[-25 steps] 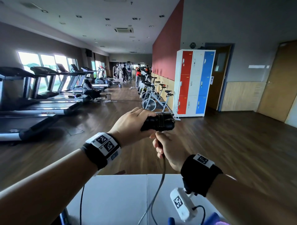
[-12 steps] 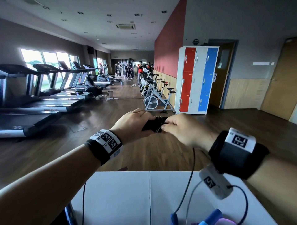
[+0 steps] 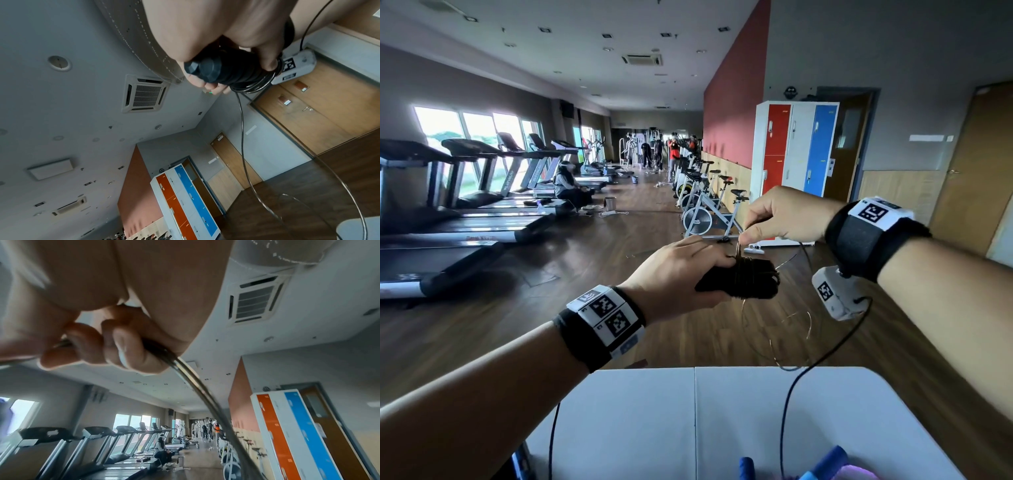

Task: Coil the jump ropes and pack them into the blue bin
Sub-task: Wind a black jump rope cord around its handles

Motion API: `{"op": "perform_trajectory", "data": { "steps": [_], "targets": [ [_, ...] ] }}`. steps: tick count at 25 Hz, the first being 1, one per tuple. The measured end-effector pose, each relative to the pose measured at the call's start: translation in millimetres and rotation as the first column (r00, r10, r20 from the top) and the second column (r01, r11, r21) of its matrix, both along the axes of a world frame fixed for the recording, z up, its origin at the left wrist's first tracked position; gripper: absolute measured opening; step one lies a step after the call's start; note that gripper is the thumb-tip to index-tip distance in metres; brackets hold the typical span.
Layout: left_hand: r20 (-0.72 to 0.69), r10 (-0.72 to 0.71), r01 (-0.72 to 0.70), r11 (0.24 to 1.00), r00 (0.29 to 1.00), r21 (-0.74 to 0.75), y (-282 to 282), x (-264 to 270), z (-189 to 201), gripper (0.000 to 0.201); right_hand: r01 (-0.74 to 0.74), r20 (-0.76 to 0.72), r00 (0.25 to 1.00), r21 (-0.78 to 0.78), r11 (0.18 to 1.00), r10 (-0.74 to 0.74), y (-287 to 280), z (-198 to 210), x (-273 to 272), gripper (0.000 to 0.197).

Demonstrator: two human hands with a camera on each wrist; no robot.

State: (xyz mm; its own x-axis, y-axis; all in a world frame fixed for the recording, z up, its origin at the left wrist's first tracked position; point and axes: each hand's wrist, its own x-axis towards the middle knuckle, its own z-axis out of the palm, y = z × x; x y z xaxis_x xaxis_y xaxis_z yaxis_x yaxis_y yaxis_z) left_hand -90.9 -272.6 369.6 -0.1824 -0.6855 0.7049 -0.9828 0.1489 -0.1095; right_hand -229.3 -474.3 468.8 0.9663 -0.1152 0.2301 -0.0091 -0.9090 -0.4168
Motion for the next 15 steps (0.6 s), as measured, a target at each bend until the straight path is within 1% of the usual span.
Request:
{"op": "perform_trajectory", "data": {
  "steps": [2,3,5,7,8,9,10,11,12,13,14,15],
  "targets": [
    [0.000,-0.021,0.021,1.000,1.000,-0.007,1,-4,1,0.043,0.017,0.032,0.999,0.148,0.989,-0.022,-5,-12,-1,0.033],
    [-0.001,-0.029,0.029,1.000,1.000,-0.012,2,-7,2,0.043,0.021,0.052,0.998,0.243,0.970,-0.034,-8,-22,2,0.031],
    [0.001,-0.043,0.043,0.999,0.999,-0.021,3,-11,3,0.043,-0.014,0.106,0.994,0.449,0.894,-0.038,-8,-42,3,0.024],
    [0.007,-0.051,0.051,0.998,0.999,-0.024,3,-14,5,0.043,-0.069,0.163,0.986,0.628,0.775,-0.045,-3,-64,2,0.019],
    [0.004,-0.051,0.051,0.998,0.999,-0.029,3,-15,6,0.043,-0.083,0.190,0.979,0.715,0.695,-0.078,1,-77,0,0.020],
    [-0.001,-0.047,0.047,0.998,0.999,-0.036,2,-15,7,0.044,-0.066,0.199,0.969,0.776,0.628,-0.143,10,-89,-1,0.015],
    [-0.006,-0.042,0.042,0.998,0.999,-0.047,1,-15,8,0.044,-0.034,0.197,0.955,0.814,0.579,-0.220,20,-101,-3,0.010],
    [-0.007,-0.038,0.038,0.997,0.999,-0.060,-1,-15,7,0.045,-0.013,0.182,0.946,0.849,0.528,-0.269,32,-114,-3,0.030],
    [-0.007,-0.033,0.032,0.997,0.999,-0.075,-3,-14,5,0.044,-0.040,0.175,0.947,0.897,0.440,-0.271,45,-127,-1,0.044],
    [-0.009,-0.023,0.022,0.996,1.000,-0.084,-5,-12,2,0.044,-0.099,0.186,0.948,0.944,0.314,-0.258,58,-138,3,0.046],
    [-0.015,-0.007,0.006,0.996,1.000,-0.084,-7,-9,-1,0.044,-0.114,0.186,0.943,0.959,0.259,-0.274,70,-145,6,0.041],
    [-0.023,0.012,-0.014,0.997,1.000,-0.078,-8,-6,-4,0.044,-0.120,0.199,0.933,0.958,0.262,-0.301,78,-152,9,0.036]
  ]
}}
